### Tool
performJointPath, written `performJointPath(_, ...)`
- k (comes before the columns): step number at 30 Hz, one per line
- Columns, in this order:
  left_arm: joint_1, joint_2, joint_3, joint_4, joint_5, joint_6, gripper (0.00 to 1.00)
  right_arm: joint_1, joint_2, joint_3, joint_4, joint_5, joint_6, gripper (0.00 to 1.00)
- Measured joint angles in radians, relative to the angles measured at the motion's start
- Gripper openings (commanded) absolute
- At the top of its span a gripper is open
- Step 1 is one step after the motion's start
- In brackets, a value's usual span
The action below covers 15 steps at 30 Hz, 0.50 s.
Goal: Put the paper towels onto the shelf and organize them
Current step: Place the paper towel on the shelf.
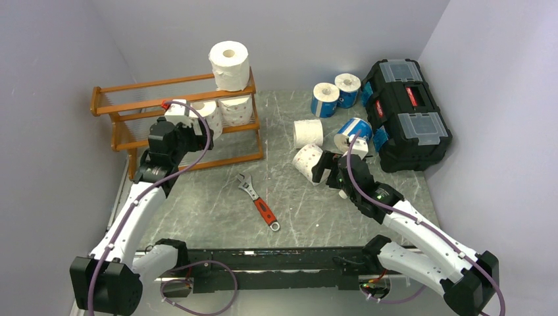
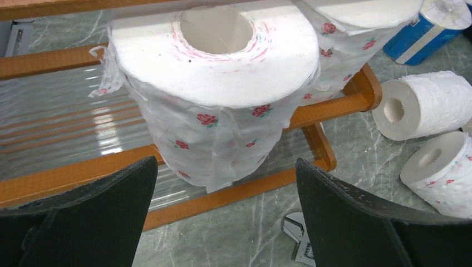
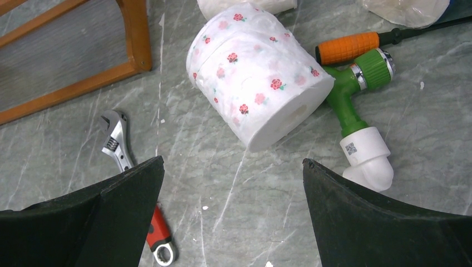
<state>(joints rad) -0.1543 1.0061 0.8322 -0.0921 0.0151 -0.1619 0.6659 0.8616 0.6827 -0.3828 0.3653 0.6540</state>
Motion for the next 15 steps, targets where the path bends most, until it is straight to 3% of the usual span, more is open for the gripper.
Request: performJointPath(15,-0.001,0.068,0.000,0.021,-0.070,-0.015,0.94,0.000,-0.009,-0.008,0.000,0.000,0.000,0.97)
